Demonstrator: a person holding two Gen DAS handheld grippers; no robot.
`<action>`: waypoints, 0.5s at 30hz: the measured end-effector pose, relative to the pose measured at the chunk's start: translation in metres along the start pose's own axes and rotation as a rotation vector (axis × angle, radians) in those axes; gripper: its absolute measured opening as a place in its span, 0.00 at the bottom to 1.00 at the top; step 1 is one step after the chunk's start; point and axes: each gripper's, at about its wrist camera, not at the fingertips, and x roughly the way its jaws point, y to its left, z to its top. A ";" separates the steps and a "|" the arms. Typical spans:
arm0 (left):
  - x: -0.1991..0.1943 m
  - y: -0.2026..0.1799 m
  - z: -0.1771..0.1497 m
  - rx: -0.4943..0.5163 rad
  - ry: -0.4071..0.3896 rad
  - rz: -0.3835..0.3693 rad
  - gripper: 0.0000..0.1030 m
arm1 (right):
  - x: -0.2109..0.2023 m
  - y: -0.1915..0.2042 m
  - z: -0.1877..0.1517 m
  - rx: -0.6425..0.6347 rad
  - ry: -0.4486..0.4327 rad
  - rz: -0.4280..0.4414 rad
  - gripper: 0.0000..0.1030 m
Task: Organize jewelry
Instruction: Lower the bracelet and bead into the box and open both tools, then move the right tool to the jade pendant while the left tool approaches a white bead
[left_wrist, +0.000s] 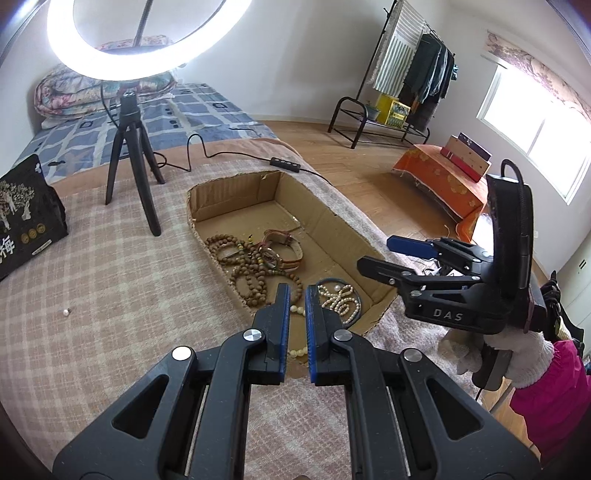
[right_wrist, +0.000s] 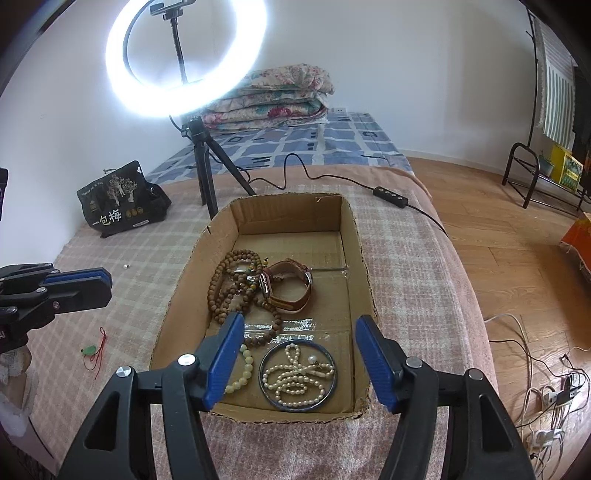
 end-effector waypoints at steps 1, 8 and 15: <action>-0.001 0.001 -0.001 -0.001 0.001 0.004 0.05 | -0.001 0.001 0.000 0.001 0.000 -0.003 0.65; -0.015 0.010 -0.010 -0.006 -0.012 0.029 0.35 | -0.010 0.010 -0.003 -0.011 -0.003 -0.005 0.72; -0.040 0.037 -0.023 -0.003 -0.025 0.110 0.40 | -0.022 0.028 -0.005 -0.038 -0.012 0.002 0.75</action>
